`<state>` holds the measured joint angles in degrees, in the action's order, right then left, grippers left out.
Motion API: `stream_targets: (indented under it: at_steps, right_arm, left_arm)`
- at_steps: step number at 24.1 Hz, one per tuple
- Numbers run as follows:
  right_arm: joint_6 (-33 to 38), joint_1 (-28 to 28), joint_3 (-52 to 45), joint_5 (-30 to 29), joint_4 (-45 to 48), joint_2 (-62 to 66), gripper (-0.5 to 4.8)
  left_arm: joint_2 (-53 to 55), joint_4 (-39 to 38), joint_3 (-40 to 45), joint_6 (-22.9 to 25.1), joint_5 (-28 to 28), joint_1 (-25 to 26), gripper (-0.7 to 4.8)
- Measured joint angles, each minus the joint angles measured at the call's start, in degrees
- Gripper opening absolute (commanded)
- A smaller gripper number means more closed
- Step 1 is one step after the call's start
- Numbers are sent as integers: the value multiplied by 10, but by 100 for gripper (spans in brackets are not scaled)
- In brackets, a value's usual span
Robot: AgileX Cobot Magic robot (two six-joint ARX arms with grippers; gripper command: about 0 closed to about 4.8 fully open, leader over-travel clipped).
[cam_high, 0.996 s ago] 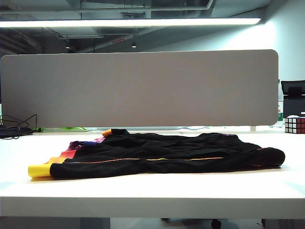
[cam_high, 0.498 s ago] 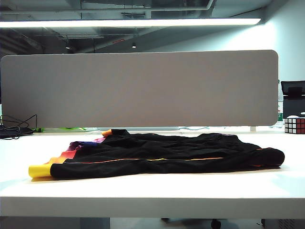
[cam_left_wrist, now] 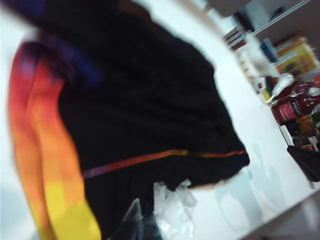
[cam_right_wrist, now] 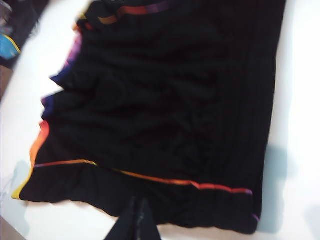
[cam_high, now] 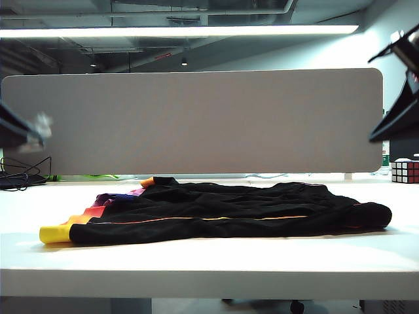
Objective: Fold the basketball shorts on the desk in half horizontally, aligning the two legs, then fold them again vertically to align the hem with the waist, creating a neat rectangle.
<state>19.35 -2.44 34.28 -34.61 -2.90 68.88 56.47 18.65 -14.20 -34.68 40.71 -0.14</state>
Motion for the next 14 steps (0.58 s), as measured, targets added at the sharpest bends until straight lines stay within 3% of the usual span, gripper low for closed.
stream_targets:
  at_steps: [6,7,9,10,14]
  right_arm:
    - [5,0,3,-8,-65,13,8]
    - [5,0,3,-9,-76,14,32]
    - [5,0,3,-10,-95,14,144]
    - [6,0,3,-10,-102,14,259]
    - [7,-13,3,-8,-127,14,275]
  left_arm:
    - [96,-4,-16,-71,12,0,159]
    - [103,-4,-20,-74,12,0,159]
    - [117,-7,-29,-85,12,0,185]
    - [127,-17,-37,-89,11,0,215]
    - [142,-90,-75,-66,-4,0,220]
